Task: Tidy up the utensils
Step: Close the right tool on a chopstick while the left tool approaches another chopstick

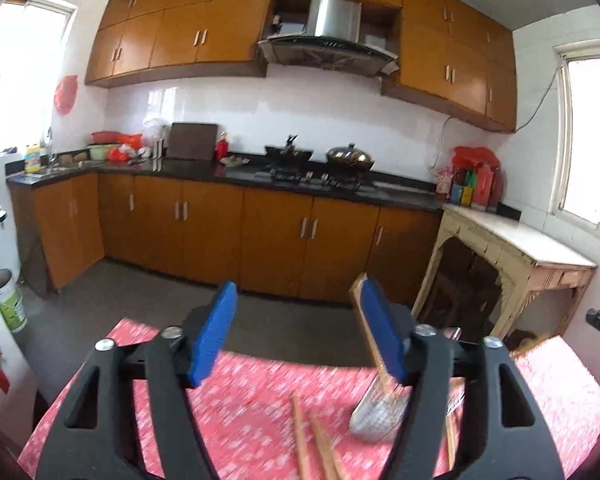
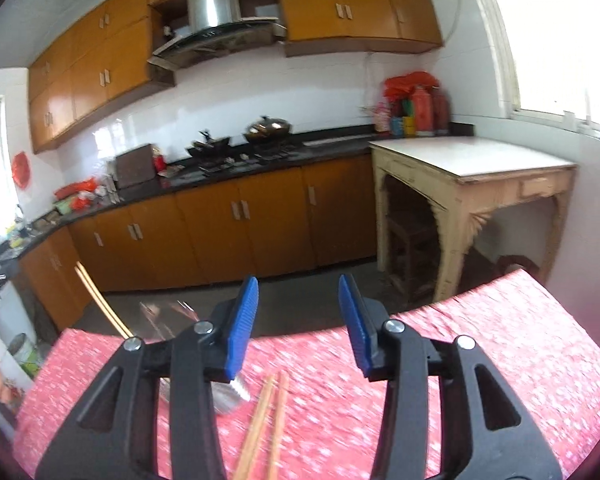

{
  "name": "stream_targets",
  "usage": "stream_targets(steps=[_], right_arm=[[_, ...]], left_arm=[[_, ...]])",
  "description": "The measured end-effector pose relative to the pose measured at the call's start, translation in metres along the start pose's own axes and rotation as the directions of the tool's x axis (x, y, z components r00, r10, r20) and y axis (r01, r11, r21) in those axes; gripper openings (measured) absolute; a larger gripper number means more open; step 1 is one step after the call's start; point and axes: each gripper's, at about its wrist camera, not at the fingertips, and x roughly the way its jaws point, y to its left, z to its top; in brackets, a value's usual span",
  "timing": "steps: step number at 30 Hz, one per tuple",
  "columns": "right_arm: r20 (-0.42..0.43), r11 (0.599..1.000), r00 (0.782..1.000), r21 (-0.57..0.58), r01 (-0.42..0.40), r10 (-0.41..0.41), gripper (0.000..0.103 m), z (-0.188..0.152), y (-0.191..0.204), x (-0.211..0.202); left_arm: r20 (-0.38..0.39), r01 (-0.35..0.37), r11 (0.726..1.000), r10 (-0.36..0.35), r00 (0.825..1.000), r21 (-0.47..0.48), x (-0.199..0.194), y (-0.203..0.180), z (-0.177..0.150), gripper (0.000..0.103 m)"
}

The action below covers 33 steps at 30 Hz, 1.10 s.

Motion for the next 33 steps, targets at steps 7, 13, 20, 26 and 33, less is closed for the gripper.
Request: stream_targets(steps=[7,13,20,26,33], right_arm=[[-0.205,0.999,0.979,-0.028,0.020,-0.026,0.043,-0.095,-0.012,0.024],[-0.380,0.994,0.923,-0.060,-0.095,0.065,0.034,-0.165,0.021,0.045],[-0.440,0.984,0.896,-0.121,-0.131,0.065,0.033,-0.195,0.059,0.051],[-0.446,0.979,0.895,-0.179,-0.093,0.003,0.015,-0.208,0.066,0.058],[-0.442,0.992,0.897,-0.120,-0.027,-0.029,0.008,-0.198,0.040,0.070]], left_arm=[[-0.221,-0.019,0.999,0.028,0.975,0.041,0.009,0.032,-0.086,0.074],[-0.372,0.029,0.993,0.016,0.928,0.116,0.016,0.017,-0.158,0.074],[-0.447,0.094,0.987,-0.024,0.894,0.134,0.013,-0.006,-0.190,0.074],[-0.485,0.105,0.983,-0.020,0.874,0.148,0.018,-0.015,-0.201,0.071],[-0.550,0.093,0.982,0.011,0.835,0.162,0.035,-0.026,-0.214,0.031]])
